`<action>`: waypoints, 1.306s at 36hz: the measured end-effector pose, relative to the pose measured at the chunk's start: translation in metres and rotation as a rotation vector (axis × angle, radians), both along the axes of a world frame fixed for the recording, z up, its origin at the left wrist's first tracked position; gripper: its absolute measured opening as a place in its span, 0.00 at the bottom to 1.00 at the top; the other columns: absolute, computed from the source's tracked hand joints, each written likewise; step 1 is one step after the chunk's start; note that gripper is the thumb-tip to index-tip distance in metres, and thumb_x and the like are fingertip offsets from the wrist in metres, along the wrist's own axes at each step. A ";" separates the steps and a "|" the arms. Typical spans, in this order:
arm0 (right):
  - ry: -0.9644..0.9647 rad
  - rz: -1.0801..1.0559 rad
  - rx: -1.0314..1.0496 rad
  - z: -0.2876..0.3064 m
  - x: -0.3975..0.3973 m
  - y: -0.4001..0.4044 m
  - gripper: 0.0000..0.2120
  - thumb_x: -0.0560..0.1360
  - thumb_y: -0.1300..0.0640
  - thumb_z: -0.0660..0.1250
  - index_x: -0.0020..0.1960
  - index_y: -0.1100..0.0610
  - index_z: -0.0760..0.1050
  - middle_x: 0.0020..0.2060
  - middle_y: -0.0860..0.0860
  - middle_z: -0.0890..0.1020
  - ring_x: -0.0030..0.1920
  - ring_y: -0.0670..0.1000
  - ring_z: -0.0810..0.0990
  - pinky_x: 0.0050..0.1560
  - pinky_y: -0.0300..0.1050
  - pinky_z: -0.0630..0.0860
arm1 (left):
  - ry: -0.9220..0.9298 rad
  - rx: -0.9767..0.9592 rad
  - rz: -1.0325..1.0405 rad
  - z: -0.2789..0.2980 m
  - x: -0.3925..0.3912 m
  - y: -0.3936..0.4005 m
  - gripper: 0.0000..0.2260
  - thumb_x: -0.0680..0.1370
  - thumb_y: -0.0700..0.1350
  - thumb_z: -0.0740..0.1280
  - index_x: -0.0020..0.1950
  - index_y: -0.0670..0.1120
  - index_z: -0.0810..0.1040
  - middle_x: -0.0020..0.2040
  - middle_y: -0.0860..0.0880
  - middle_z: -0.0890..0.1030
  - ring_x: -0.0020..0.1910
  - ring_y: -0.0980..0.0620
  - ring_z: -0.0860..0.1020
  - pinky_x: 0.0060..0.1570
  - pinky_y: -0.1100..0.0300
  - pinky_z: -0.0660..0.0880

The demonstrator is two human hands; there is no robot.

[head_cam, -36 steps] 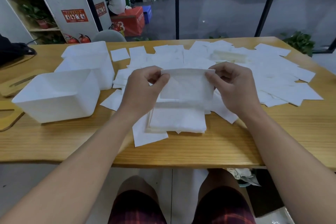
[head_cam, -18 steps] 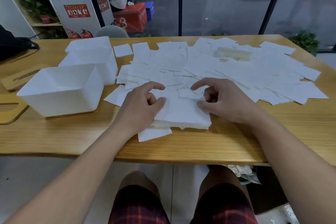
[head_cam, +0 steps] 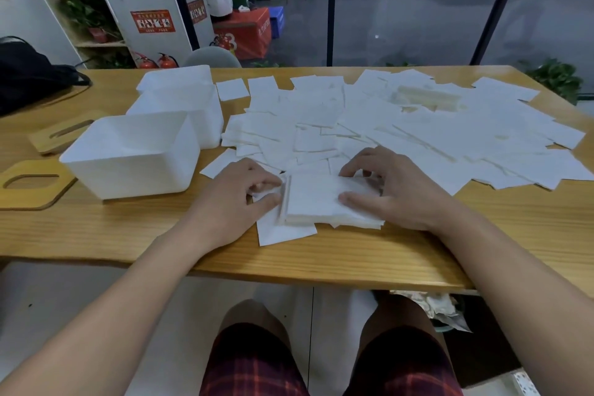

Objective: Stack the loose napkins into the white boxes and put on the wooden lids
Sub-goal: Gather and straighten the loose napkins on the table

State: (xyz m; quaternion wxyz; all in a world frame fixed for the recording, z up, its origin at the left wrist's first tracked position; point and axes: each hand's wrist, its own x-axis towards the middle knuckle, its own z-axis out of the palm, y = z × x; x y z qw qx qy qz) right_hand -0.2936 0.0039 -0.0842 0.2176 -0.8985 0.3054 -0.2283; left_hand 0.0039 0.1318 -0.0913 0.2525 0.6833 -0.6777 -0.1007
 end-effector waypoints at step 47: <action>-0.336 0.024 0.398 0.048 0.005 0.045 0.11 0.86 0.57 0.66 0.62 0.49 0.85 0.54 0.49 0.87 0.53 0.56 0.86 0.52 0.57 0.80 | 0.478 -0.189 -0.078 0.038 -0.053 -0.020 0.12 0.84 0.56 0.72 0.67 0.60 0.83 0.56 0.58 0.86 0.59 0.58 0.82 0.65 0.50 0.79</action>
